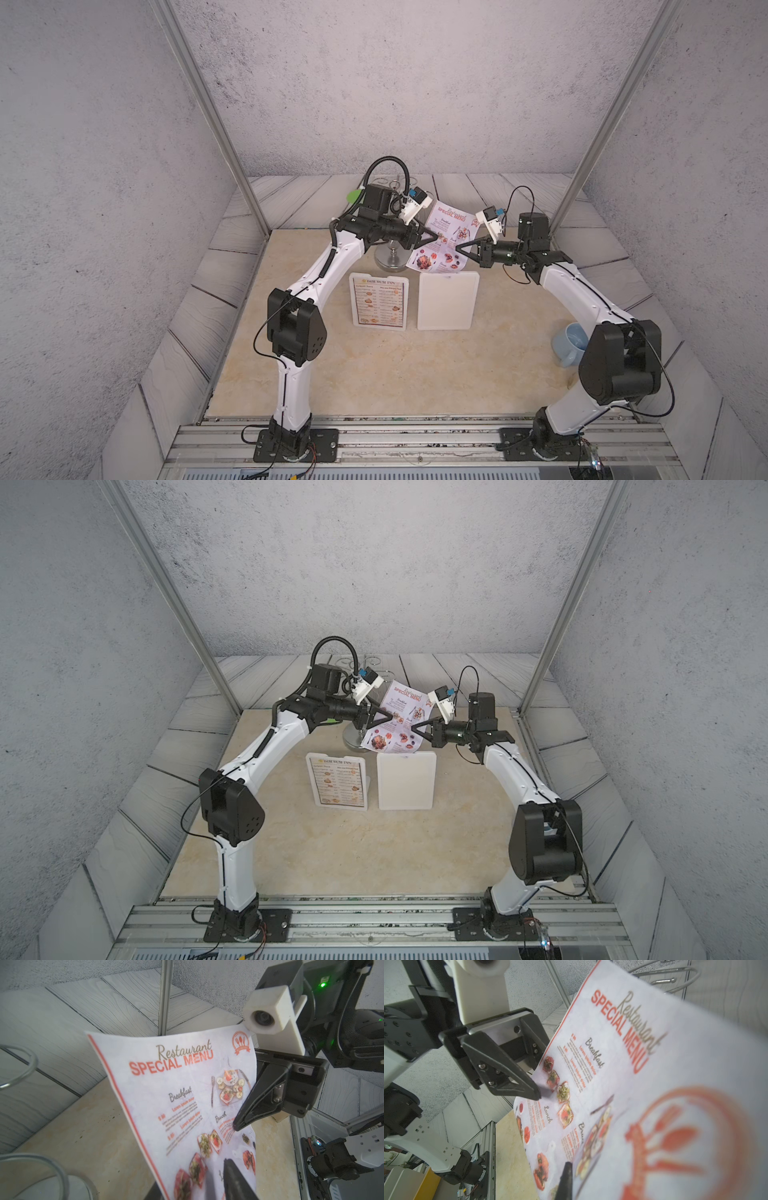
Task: Insert the menus into the narrow rack
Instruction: Insert the menu into the narrow rack.
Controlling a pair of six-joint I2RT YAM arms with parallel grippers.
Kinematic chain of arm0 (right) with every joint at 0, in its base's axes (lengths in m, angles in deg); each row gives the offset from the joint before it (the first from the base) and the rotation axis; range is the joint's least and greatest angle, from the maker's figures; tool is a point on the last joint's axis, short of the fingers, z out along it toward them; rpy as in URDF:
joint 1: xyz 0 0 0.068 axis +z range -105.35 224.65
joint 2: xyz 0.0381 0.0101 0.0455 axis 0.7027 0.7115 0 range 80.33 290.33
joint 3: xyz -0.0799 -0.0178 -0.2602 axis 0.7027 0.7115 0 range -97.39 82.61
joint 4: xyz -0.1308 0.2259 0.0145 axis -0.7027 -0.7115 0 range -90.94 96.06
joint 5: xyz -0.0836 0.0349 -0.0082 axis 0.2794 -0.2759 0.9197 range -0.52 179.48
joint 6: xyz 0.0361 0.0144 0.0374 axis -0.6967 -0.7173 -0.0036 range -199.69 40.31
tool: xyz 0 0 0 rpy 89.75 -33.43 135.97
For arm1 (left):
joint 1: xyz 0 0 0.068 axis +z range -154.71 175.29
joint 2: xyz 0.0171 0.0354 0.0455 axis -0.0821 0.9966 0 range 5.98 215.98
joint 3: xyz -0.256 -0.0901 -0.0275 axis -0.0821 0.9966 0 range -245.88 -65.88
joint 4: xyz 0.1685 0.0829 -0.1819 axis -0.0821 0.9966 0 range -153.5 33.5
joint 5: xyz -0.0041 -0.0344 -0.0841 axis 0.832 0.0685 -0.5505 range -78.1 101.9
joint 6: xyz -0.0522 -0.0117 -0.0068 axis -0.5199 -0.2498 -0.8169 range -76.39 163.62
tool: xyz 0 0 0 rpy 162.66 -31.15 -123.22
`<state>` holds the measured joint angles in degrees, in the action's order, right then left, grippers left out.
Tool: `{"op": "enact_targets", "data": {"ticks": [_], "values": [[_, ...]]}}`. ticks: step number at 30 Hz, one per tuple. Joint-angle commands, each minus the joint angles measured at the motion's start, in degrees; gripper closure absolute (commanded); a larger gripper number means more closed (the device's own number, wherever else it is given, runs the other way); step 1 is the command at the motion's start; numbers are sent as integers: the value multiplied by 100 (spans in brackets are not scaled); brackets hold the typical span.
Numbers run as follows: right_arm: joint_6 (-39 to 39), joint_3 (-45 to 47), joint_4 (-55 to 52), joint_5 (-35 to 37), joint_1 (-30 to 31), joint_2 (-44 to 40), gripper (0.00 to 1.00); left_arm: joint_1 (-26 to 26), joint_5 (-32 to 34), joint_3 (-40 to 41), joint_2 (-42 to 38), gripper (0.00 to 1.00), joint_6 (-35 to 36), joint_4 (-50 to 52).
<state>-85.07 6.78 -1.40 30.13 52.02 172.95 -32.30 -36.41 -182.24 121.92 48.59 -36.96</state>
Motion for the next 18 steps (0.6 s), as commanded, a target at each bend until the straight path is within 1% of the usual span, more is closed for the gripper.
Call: {"op": "enact_targets", "data": {"ticks": [1,12,18], "values": [[-138,45,262,63,-19,-306,100,9,67,94,-350,58,34,-217],[-3,20,197,183,-10,-290,100,11,163,187,-458,56,26,-316],[-60,132,482,139,-9,-293,100,9,239,227,-510,56,10,-369]]}}
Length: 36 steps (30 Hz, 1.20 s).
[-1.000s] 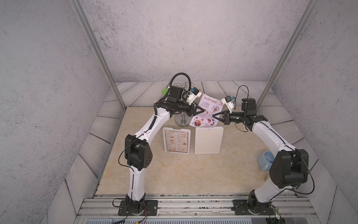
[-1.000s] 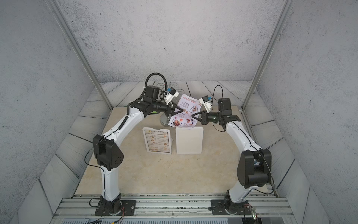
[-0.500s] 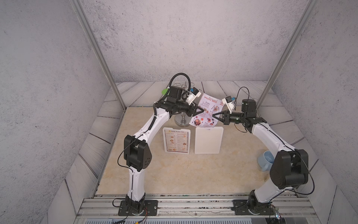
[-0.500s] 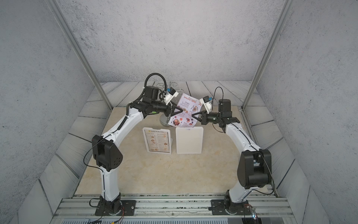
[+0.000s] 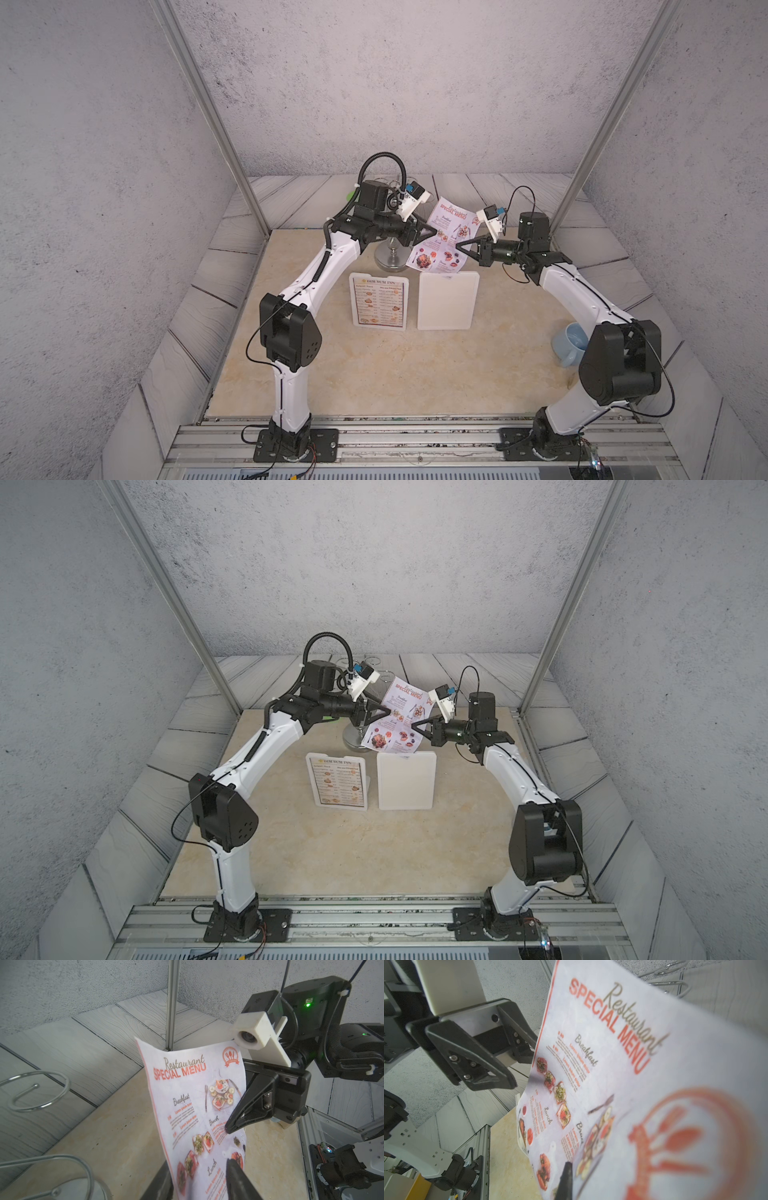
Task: Insert the menus into the narrow rack
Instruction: Insert the menu into the narrow rack.
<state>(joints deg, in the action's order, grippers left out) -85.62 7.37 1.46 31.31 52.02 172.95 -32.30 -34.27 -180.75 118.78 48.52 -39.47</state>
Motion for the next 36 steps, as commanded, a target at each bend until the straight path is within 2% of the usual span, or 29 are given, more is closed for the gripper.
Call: {"op": "enact_targets", "data": {"ticks": [1,19,36], "values": [[-13,89,237,8,-9,-289,100,15,38,86,-213,56,26,-127],[308,283,292,69,-9,-449,100,8,240,534,-531,55,97,-324],[1053,118,-806,450,-131,-747,100,8,208,629,-618,55,120,-349]]}}
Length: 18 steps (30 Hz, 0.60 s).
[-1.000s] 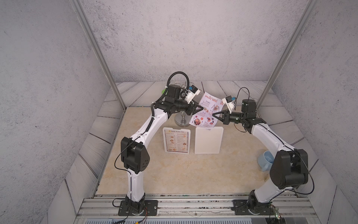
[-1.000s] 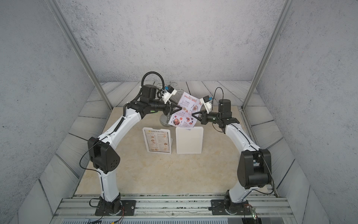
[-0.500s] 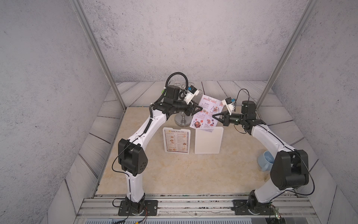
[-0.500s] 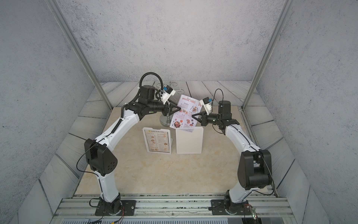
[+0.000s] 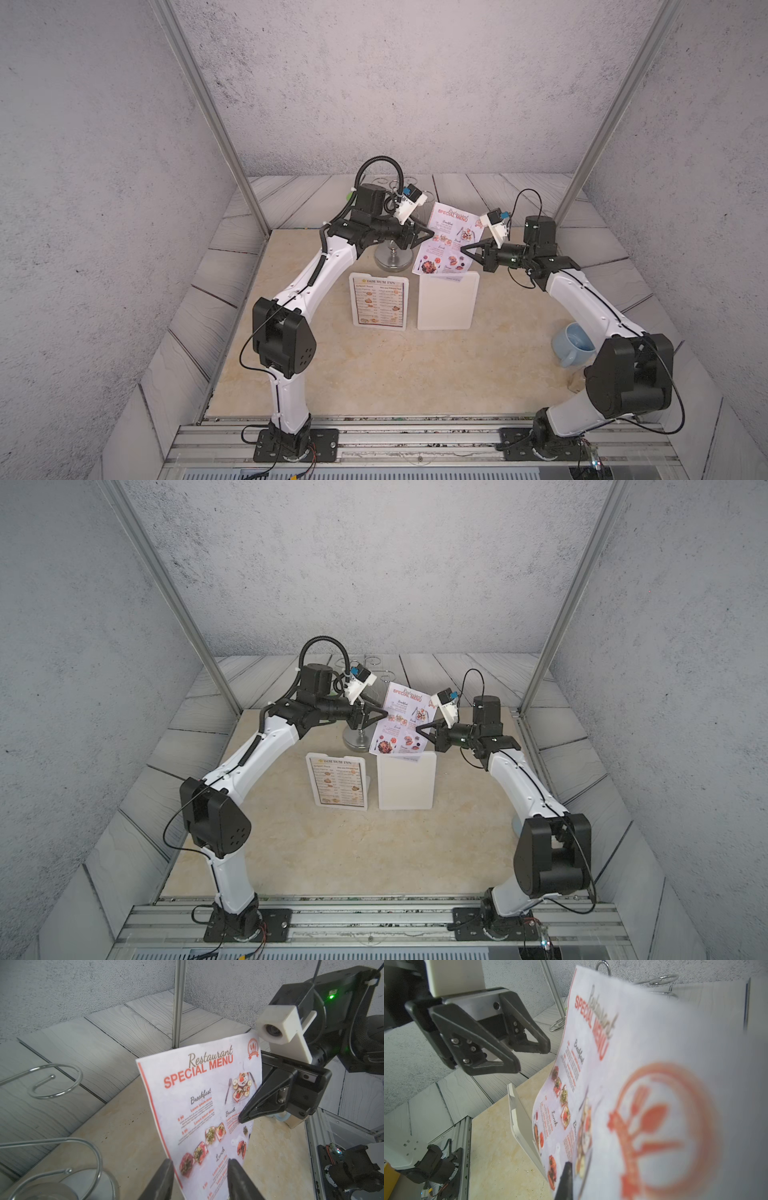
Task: Insert the menus into the narrow rack
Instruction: Insert the menu into the narrow rack.
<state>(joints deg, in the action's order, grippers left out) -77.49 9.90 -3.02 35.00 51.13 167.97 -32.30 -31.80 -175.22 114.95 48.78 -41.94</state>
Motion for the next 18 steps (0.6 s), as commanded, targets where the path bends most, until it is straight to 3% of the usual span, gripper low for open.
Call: {"op": "enact_targets", "data": {"ticks": [1,18], "values": [[329,-175,-481,93,-55,-247,100,10,-46,74,-244,54,99,-104],[792,-396,-1186,140,-287,-248,100,9,-51,96,-252,54,95,-130]]}}
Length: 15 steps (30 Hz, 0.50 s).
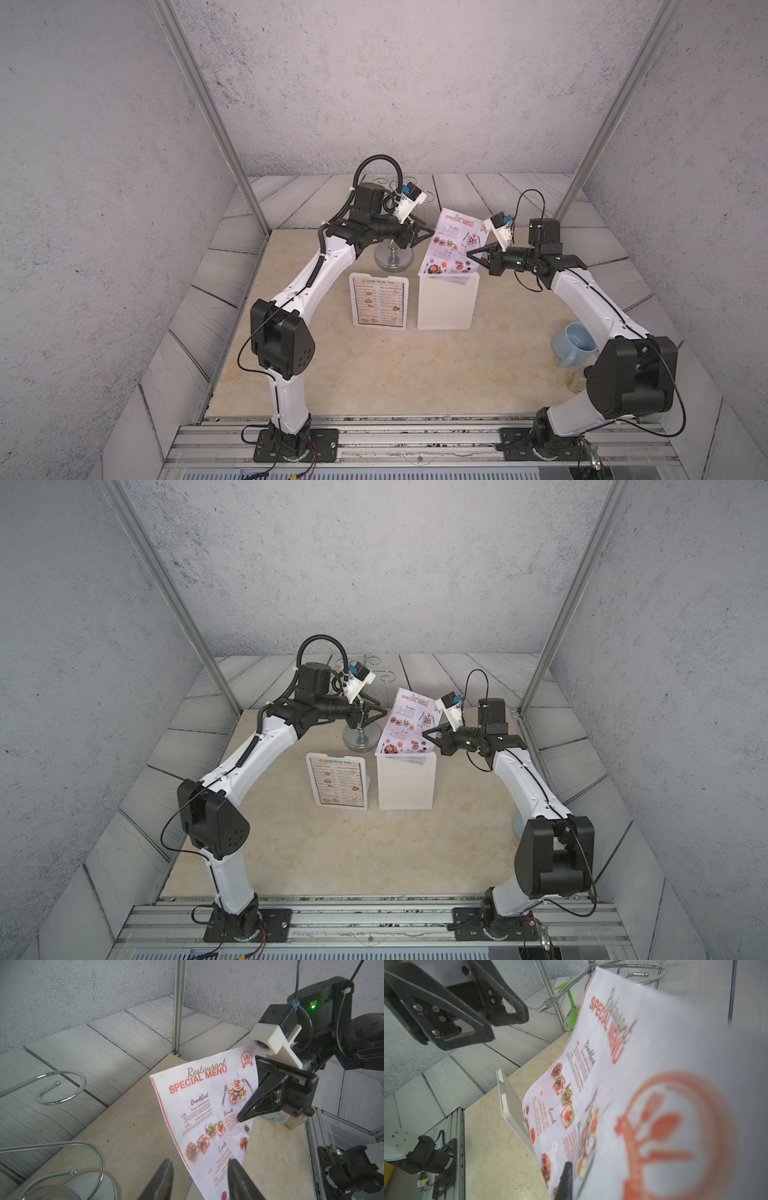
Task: Insert the menus into the narrow rack
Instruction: Insert the menu into the narrow rack.
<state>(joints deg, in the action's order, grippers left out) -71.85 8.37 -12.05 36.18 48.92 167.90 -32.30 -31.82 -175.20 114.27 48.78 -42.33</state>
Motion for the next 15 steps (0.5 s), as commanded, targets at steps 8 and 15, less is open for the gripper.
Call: {"op": "enact_targets", "data": {"ticks": [8,15], "values": [[394,-415,-517,-125,-168,-165,100,9,-65,76,-148,53,27,-139],[781,-719,-1046,-435,-181,81,100,13,-84,45,-141,52,3,-122]]}}
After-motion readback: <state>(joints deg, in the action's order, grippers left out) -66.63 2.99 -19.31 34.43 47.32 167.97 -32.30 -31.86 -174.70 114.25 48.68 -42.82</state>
